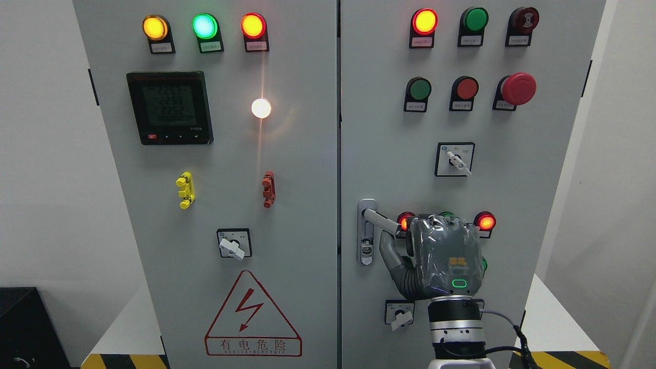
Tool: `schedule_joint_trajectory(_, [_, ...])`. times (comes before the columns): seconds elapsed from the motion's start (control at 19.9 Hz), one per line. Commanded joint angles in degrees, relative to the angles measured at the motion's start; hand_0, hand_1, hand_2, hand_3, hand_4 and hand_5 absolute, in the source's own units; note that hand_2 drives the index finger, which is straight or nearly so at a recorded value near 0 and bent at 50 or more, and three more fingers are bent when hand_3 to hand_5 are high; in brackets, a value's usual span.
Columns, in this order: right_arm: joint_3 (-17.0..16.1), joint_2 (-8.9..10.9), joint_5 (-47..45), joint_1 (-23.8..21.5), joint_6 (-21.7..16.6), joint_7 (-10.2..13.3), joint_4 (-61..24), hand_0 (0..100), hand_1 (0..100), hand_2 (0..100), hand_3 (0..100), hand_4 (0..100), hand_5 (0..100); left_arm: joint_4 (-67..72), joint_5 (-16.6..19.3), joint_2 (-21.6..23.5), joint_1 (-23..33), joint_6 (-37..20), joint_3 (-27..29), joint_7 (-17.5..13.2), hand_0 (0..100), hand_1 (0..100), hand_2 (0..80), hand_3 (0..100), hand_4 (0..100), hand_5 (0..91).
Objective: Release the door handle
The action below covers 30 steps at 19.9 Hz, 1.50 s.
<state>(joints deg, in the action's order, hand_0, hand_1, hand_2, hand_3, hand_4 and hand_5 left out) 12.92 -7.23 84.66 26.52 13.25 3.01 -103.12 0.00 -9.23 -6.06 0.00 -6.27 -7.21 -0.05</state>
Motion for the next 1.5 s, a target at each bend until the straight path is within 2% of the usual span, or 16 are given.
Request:
schedule_joint_trajectory(0.0, [-0.2, 0.02, 0.0, 0.1, -0.2, -0.1, -0.3, 57, 41, 93, 100, 100, 100, 1.7, 0.0, 0.0, -1.5, 0.0, 0.0, 0.0, 12, 56, 0.0, 0, 0, 0.0])
schedule_joint_trajectory(1.45, [-0.5, 0.11, 0.0, 0.8, -0.3, -0.2, -0.3, 57, 41, 93, 100, 100, 100, 1.7, 0.0, 0.0, -1.5, 0.0, 0.0, 0.0, 12, 56, 0.0, 0, 0, 0.0])
